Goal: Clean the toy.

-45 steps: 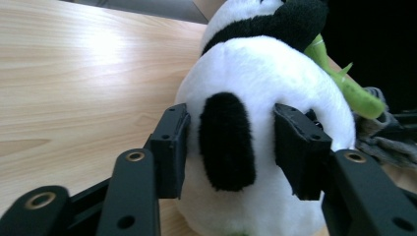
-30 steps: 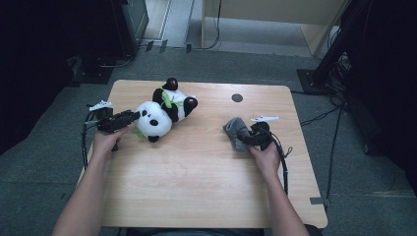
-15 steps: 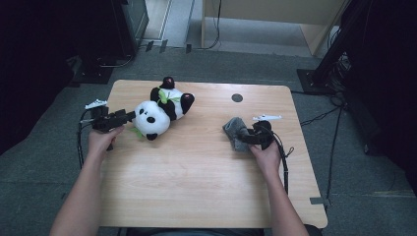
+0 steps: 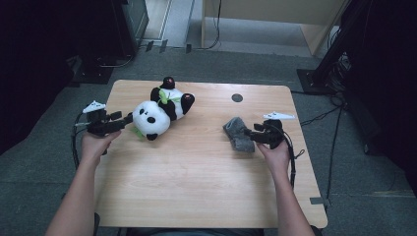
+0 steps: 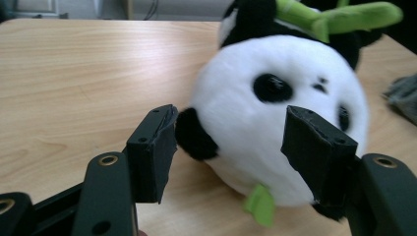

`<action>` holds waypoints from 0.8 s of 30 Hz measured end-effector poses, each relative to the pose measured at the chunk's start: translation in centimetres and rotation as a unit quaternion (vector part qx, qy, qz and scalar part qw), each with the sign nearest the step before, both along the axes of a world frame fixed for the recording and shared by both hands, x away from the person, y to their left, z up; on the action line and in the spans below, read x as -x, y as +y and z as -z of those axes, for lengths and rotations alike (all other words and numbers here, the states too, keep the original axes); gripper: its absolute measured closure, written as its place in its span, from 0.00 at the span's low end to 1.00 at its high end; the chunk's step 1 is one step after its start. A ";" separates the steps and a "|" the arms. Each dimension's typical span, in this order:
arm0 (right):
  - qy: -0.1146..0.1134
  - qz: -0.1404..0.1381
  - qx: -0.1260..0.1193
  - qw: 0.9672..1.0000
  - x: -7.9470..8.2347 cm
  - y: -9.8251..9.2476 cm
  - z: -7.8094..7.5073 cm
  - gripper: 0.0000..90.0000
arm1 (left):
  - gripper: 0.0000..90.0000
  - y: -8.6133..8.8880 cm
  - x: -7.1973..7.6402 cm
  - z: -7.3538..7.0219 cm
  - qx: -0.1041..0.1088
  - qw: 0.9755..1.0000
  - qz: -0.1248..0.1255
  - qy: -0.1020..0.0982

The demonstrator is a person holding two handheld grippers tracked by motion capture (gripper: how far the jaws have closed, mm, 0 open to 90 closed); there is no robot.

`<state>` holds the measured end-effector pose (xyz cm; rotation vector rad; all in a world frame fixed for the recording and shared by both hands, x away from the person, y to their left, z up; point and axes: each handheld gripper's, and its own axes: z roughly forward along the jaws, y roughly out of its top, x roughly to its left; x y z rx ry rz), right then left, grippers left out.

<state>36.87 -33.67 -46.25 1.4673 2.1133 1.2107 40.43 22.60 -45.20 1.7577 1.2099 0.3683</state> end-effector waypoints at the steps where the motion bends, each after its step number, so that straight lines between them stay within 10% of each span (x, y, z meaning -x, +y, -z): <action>1: -0.003 -0.001 0.003 1.000 0.1 -0.2 -0.1 0.49 | 0.41 0.0 0.3 -0.1 -0.001 1.000 -0.001 -0.001; 24: 0.003 0.022 0.009 1.000 1.1 -4.5 1.6 0.50 | 0.39 -1.9 6.5 2.3 -0.068 0.995 0.078 0.003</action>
